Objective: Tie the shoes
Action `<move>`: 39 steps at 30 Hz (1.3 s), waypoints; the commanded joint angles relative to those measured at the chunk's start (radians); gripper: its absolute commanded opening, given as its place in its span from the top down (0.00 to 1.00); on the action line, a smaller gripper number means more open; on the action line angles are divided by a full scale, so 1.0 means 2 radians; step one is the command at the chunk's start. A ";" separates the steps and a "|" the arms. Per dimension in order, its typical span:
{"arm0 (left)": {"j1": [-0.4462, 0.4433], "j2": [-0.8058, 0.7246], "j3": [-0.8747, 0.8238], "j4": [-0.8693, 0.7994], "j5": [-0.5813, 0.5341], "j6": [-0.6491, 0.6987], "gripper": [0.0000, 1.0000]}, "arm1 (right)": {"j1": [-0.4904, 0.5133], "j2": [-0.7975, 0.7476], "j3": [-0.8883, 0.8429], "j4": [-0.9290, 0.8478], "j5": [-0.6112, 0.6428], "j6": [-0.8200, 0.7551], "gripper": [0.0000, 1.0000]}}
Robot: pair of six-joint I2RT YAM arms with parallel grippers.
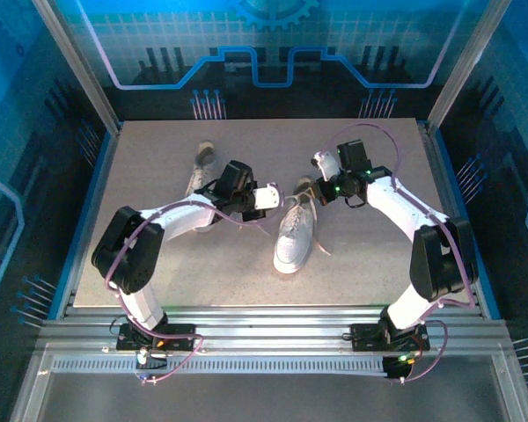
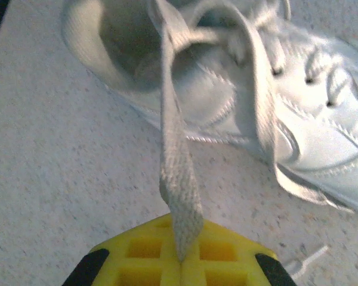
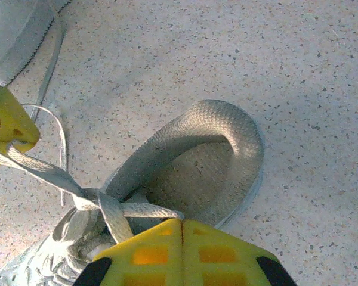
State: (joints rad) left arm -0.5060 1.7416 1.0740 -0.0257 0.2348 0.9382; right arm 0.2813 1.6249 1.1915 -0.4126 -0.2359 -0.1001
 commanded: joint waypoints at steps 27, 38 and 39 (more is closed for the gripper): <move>-0.163 -0.003 0.067 -0.076 -0.042 -0.335 1.00 | 0.057 0.096 0.125 -0.013 -0.071 -0.008 1.00; -0.197 0.071 0.099 -0.044 -0.032 -0.388 1.00 | 0.057 0.116 0.144 -0.010 -0.095 -0.013 1.00; -0.197 0.075 0.100 -0.040 -0.033 -0.391 1.00 | 0.057 0.116 0.146 -0.009 -0.096 -0.013 1.00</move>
State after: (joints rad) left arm -0.8951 1.8702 1.2354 -0.1452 0.1501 0.2070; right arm 0.3817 1.8397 1.4487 -0.4335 -0.3893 -0.1101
